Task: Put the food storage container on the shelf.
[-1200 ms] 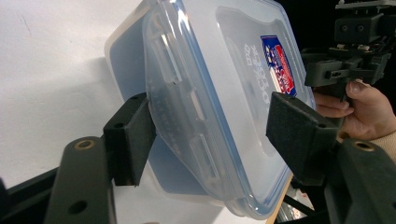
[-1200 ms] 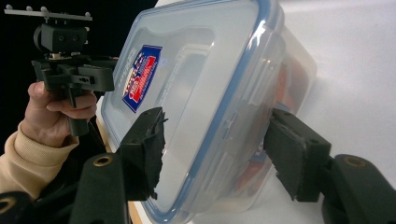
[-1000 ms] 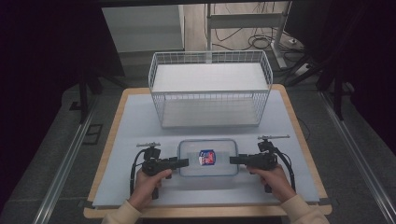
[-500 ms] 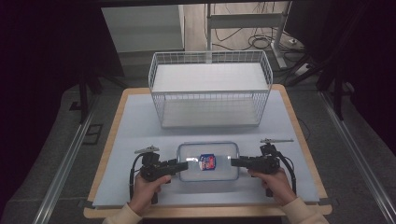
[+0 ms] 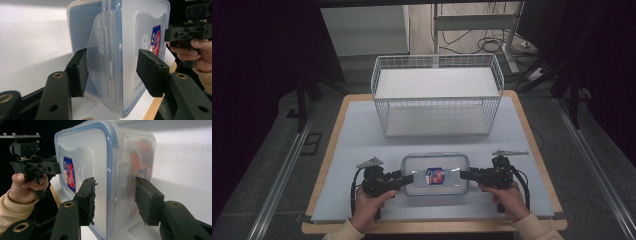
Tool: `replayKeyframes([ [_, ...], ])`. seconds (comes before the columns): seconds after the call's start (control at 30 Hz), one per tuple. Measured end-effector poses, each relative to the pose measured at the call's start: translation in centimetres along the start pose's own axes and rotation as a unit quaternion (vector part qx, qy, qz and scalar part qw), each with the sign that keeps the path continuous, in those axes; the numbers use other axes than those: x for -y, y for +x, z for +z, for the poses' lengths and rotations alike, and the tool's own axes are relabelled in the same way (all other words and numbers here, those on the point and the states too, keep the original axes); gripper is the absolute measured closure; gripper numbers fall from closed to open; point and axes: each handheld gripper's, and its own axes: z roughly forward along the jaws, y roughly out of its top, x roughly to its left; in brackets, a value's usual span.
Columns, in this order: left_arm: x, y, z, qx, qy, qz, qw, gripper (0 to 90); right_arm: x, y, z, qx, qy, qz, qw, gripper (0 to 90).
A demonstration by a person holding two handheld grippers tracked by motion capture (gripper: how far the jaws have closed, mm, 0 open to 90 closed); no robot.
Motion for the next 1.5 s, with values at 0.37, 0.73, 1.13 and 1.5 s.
replayKeyframes([
  [0.37,-1.1,-0.6,-0.5,-0.002,-0.011,0.021,0.9997,44.2,-0.7,0.6,-0.6,-0.002,-0.015,-0.008,0.9999,51.9],
  [0.73,-2.5,-1.2,-1.2,-0.005,-0.018,0.039,0.9991,44.1,-1.9,1.4,-0.9,-0.001,-0.028,-0.025,0.9993,51.7],
  [1.13,-6.0,-2.1,-2.4,-0.004,-0.033,0.056,0.9979,44.2,-5.3,3.2,-2.0,0.003,-0.049,-0.049,0.9976,51.7],
  [1.5,-10.1,-3.0,-3.1,-0.001,-0.048,0.066,0.9966,44.4,-8.5,4.2,-2.9,0.001,-0.068,-0.057,0.9961,51.6],
])
